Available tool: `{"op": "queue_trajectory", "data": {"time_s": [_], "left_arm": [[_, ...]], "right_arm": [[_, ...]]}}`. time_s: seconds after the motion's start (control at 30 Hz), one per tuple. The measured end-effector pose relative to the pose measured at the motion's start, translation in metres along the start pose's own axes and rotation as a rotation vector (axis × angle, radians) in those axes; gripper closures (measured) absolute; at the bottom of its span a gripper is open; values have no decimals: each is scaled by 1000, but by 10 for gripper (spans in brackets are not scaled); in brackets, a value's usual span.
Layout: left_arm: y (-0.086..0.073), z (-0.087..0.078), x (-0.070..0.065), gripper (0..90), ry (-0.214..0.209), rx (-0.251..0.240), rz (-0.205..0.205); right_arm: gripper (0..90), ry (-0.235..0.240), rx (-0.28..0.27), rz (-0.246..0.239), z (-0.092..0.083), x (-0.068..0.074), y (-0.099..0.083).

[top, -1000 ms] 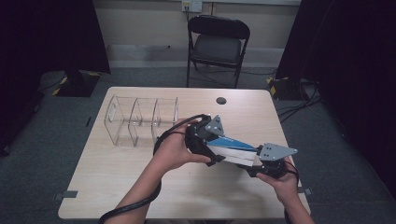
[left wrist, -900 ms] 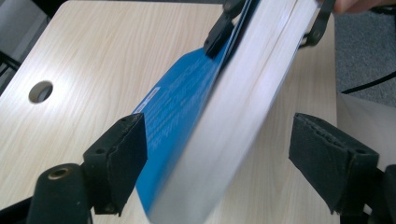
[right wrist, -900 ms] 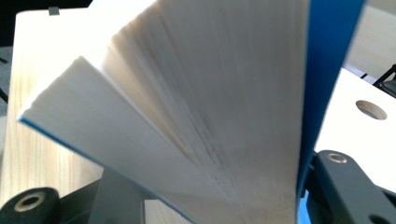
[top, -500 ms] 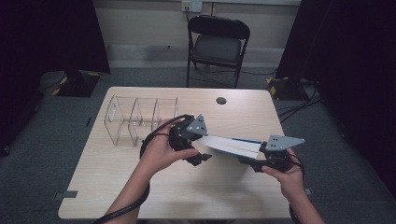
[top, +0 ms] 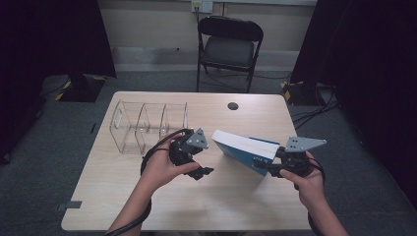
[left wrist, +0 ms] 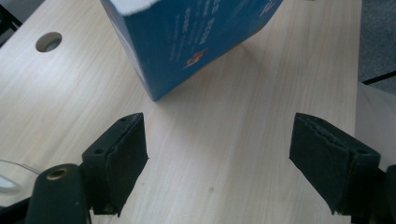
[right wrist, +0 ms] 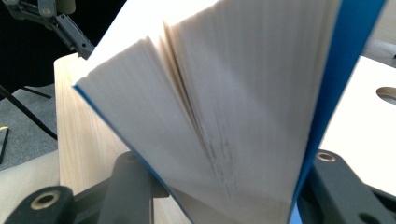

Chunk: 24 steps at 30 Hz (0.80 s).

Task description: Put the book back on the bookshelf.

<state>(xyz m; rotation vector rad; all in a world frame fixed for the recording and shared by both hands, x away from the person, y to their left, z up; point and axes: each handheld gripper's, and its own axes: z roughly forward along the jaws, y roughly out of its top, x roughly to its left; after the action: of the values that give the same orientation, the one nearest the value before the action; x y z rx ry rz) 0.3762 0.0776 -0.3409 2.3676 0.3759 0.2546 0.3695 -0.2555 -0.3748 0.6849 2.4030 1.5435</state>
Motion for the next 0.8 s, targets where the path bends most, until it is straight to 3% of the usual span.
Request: {"op": "queue_trajectory", "data": {"time_s": [0.07,0.5,0.8], "left_arm": [[-3,2,0,188,-4,19,1],[-23,21,-3,194,-37,29,-41],[-45,37,-6,203,-56,63,-59]], "right_arm": [[537,-4,1,5,0,-1,0],[543,-4,-12,44,-3,-12,2],[550,-16,-11,64,-6,-22,5]]}}
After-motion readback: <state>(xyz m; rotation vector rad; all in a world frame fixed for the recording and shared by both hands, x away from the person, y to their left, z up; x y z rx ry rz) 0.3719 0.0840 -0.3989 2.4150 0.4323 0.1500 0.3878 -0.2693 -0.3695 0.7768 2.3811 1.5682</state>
